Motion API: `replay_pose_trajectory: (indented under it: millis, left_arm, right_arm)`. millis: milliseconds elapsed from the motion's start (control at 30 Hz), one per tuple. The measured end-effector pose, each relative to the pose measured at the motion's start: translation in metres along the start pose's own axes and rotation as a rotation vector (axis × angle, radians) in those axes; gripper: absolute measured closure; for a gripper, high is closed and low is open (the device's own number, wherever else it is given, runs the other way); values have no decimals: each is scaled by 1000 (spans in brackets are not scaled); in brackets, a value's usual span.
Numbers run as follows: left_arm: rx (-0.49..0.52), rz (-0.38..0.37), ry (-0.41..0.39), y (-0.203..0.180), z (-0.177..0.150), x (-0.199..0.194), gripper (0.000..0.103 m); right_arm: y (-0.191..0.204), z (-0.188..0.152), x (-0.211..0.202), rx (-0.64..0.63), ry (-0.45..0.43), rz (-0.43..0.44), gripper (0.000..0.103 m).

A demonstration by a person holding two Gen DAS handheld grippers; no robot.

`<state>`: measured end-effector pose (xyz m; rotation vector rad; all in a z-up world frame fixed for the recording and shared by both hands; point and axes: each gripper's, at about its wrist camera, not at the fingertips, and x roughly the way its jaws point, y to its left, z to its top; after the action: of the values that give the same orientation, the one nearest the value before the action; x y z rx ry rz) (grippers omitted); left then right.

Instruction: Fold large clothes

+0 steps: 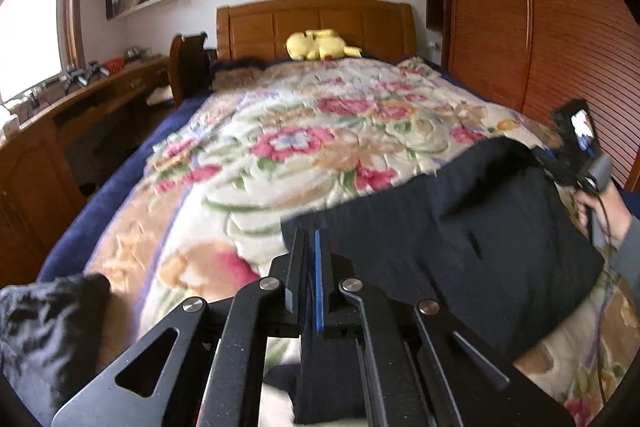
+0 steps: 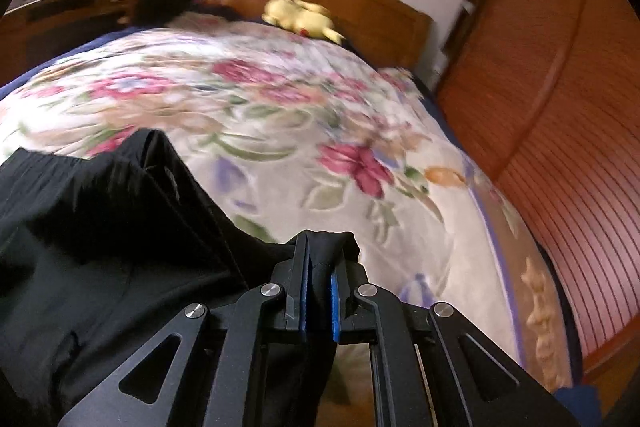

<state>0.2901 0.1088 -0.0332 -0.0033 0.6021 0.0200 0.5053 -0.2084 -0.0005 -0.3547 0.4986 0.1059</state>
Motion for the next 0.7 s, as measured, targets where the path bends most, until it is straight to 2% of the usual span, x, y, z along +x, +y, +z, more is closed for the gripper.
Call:
replay_pose_trajectory:
  millis: [133, 200, 233, 267, 333, 400, 433, 533, 600, 700]
  left_arm:
    - [-1, -44, 30, -11, -11, 7, 85]
    - [6, -64, 35, -19, -18, 8, 73]
    - [7, -76, 39, -23, -20, 9, 71]
    - [6, -88, 44, -25, -22, 10, 71]
    - [0, -124, 65, -31, -29, 13, 71]
    - [-1, -163, 90, -38, -36, 17, 58]
    - [4, -184, 100, -43, -41, 18, 56]
    - [16, -183, 80, -51, -54, 15, 54]
    - [-9, -191, 64, -50, -64, 13, 44]
    - [0, -191, 77, -47, -74, 15, 43]
  right_arm:
    - [10, 8, 0, 32, 57, 35, 87]
    - [12, 11, -6, 38, 64, 58, 72]
    - [13, 10, -12, 33, 60, 66, 58]
    - [12, 8, -18, 29, 58, 77, 50]
    - [7, -1, -33, 30, 78, 103, 44]
    - [4, -10, -47, 19, 79, 102, 42]
    - [1, -15, -53, 11, 77, 104, 41]
    - [-2, -40, -82, 8, 76, 143, 41]
    - [-11, -56, -86, 21, 89, 187, 41]
    - [-13, -80, -108, 44, 106, 239, 41]
